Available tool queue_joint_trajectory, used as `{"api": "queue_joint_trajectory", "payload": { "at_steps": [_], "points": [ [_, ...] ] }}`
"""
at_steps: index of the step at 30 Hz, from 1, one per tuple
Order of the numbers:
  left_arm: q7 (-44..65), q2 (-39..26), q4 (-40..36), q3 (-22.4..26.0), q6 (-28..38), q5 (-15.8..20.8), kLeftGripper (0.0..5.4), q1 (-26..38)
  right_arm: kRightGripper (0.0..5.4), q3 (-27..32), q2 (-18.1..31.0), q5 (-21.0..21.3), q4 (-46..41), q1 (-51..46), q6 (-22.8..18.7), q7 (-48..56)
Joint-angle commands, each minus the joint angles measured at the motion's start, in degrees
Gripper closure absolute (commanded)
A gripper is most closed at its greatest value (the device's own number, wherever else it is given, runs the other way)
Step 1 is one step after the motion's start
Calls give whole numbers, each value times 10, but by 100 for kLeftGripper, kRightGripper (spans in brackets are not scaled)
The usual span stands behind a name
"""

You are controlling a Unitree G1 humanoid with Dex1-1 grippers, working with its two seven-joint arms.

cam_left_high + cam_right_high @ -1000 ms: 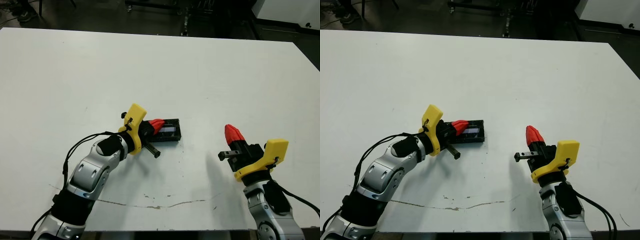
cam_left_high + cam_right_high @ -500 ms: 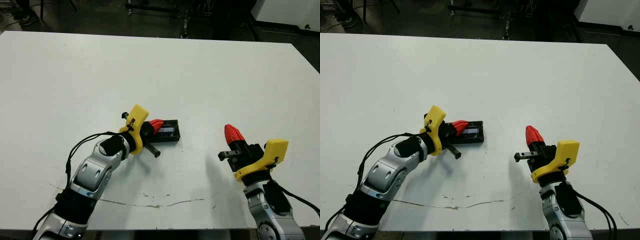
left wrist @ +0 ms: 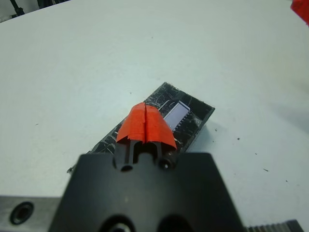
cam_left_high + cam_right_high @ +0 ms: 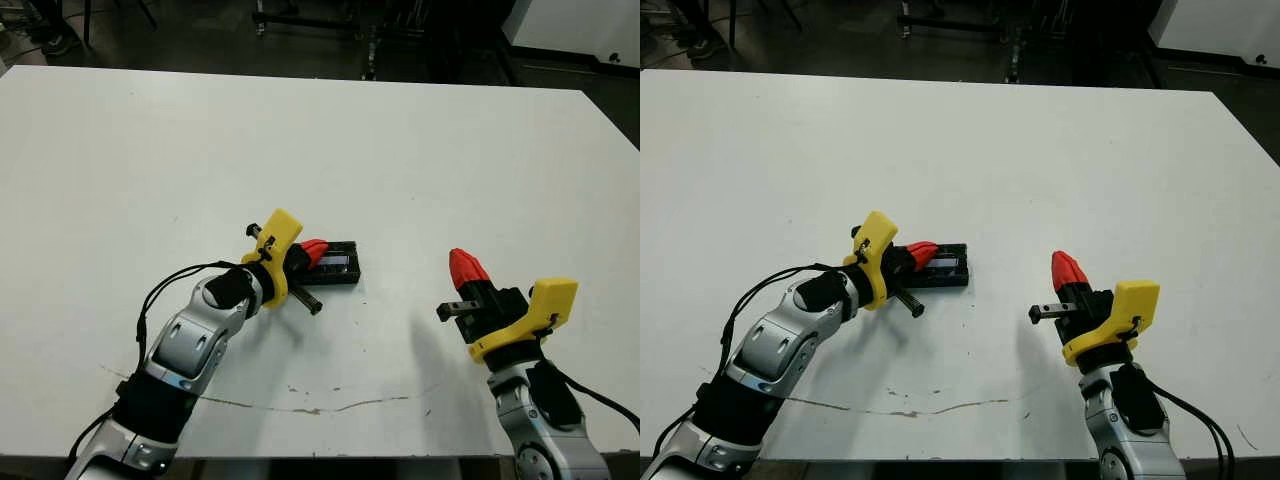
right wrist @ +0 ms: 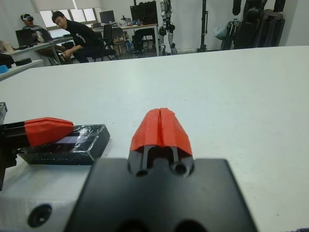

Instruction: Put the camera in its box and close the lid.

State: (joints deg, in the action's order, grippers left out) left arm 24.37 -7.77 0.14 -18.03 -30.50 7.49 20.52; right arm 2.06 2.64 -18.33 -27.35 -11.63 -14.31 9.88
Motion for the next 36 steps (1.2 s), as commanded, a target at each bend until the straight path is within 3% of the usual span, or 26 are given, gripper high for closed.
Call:
{"api": "queue_joint_trajectory", "payload": {
  "at_steps": [1, 6, 13, 22, 31, 36],
  "points": [
    [6, 14, 72, -17, -67, -2, 539, -17, 540, 4, 4, -4, 4, 0, 0, 1],
    [16, 21, 107, -4, -98, 16, 539, -1, 540, 3, 3, -1, 1, -2, -3, -3],
    [32, -1, 80, 1, -94, 20, 539, -17, 540, 3, 3, -1, 2, -3, 0, -2],
    [32, -36, -51, 29, -169, 58, 539, -46, 540, 3, 4, -3, 2, -3, -1, -1],
    [11, -41, -157, 64, -179, 89, 539, -73, 540, 2, 3, 0, 3, -4, 2, 0],
    [-13, -29, -207, 116, -171, 116, 539, -82, 540, 3, 3, -2, 2, -3, -1, -2]
  ]
}}
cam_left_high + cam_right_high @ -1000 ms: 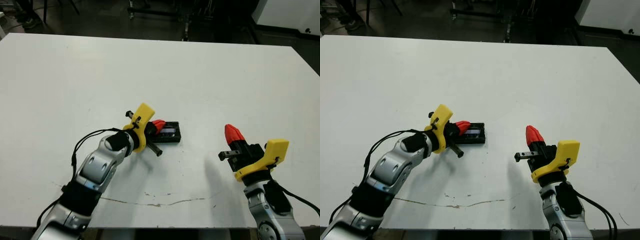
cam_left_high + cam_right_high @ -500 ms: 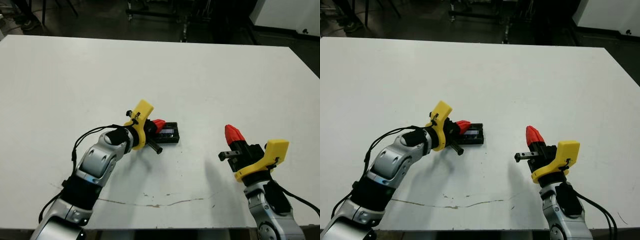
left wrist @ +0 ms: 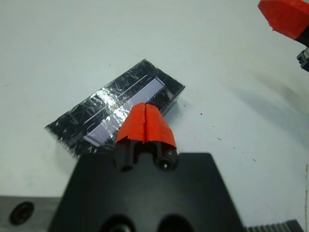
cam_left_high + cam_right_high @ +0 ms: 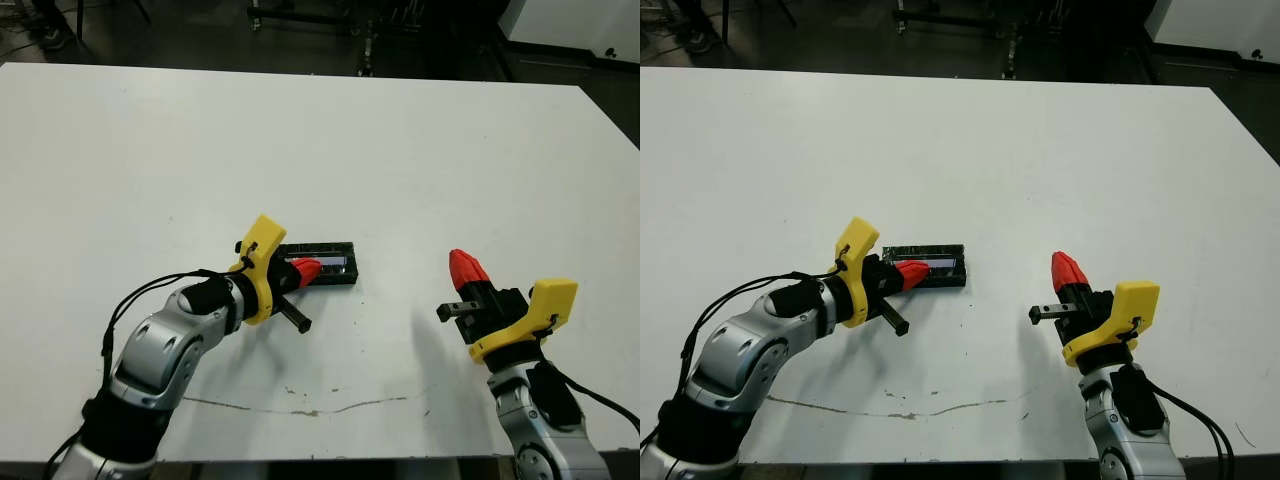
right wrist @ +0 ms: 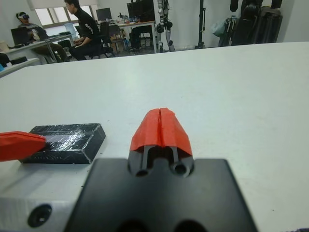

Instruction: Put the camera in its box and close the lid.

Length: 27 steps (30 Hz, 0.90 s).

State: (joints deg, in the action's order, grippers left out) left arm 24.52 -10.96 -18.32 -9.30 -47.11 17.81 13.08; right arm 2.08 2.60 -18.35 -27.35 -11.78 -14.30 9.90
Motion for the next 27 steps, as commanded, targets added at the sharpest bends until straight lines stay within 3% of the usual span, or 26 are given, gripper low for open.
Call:
{"api": "queue_joint_trajectory", "payload": {
  "at_steps": [1, 6, 14, 17, 22, 27],
  "points": [
    [-20, 5, -29, 40, -8, 20, 539, -7, 540, 3, 3, -2, 3, -1, -1, -2],
    [-43, 3, -68, 97, 11, 43, 539, -11, 540, 4, 2, 2, 4, 7, 3, -5],
    [-81, 24, -99, 153, 135, 43, 539, -36, 540, 15, 2, 4, 7, 60, 4, -15],
    [-106, 40, -96, 153, 236, 2, 539, -51, 540, 18, -3, 2, 13, 82, 9, -20],
    [-170, 67, -28, 152, 409, -90, 539, -71, 540, 29, 1, 9, 27, 126, 11, -33],
    [-190, 79, 35, 173, 474, -90, 539, -81, 540, 34, 3, 33, 49, 162, 18, -50]
  ]
}}
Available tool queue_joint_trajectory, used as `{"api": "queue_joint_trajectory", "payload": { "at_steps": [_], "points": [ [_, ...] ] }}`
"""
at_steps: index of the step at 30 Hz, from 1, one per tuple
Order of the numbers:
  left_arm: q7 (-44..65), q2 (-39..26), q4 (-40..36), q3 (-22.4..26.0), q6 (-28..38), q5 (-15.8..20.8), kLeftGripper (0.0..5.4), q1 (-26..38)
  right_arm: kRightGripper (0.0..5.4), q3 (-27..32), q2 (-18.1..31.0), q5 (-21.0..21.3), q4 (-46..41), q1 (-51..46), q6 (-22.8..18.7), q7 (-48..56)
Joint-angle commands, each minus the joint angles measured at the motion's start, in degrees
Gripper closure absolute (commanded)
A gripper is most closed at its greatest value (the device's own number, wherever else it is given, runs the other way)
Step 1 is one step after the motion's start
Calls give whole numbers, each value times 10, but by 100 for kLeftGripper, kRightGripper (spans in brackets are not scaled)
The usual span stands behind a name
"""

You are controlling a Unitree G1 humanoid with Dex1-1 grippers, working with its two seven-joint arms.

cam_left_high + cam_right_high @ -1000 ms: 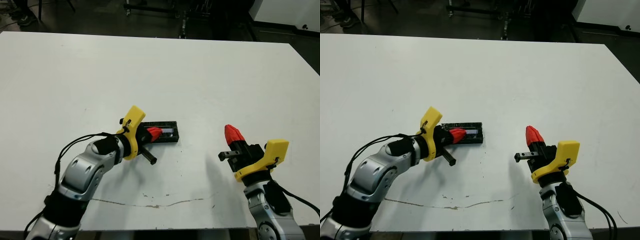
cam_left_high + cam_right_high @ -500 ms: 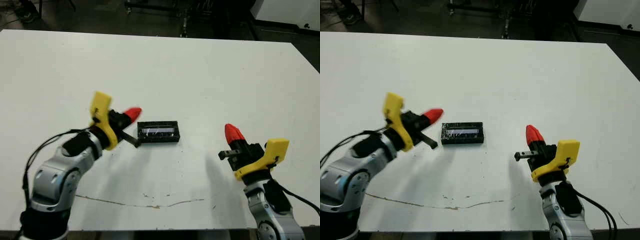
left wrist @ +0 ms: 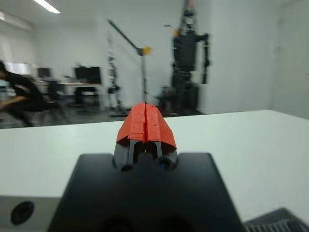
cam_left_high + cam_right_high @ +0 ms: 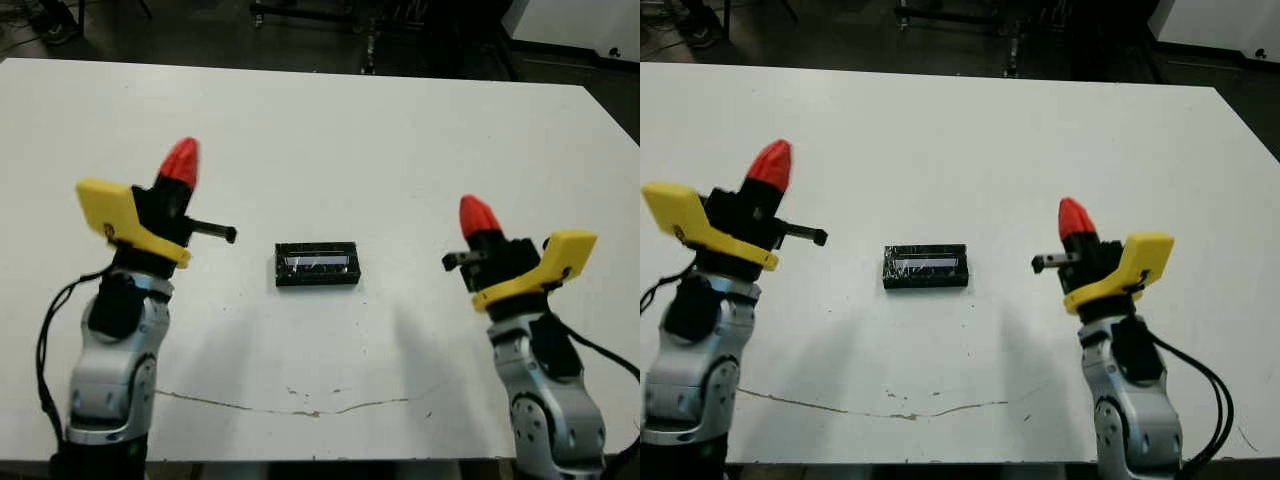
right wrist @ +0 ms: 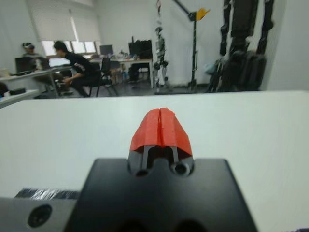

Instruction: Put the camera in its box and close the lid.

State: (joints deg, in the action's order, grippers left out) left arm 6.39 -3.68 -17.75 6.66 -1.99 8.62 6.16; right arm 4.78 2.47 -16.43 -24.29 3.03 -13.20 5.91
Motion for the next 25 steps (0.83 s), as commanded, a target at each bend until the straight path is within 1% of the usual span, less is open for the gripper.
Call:
{"api": "queue_joint_trajectory", "payload": {
  "at_steps": [1, 4, 10, 14, 20, 25],
  "points": [
    [-13, 7, 39, 18, 31, 3, 539, -14, 540, 6, 5, 19, 27, 20, 16, -10],
    [-18, 12, 69, 32, 61, 10, 539, -17, 540, 2, 6, 37, 44, 32, 31, -11],
    [-35, 25, 106, 44, 103, 10, 539, -22, 540, 0, -5, 48, 53, 37, 31, -25],
    [-45, 22, 114, 37, 98, -7, 539, -34, 540, -3, -13, 56, 51, 36, 31, -36],
    [-47, 19, 115, 29, 79, -10, 539, -42, 540, -6, -18, 63, 46, 40, 23, -44],
    [-39, 16, 120, 21, 85, -10, 539, -40, 540, -10, -21, 63, 50, 40, 27, -43]
  ]
}}
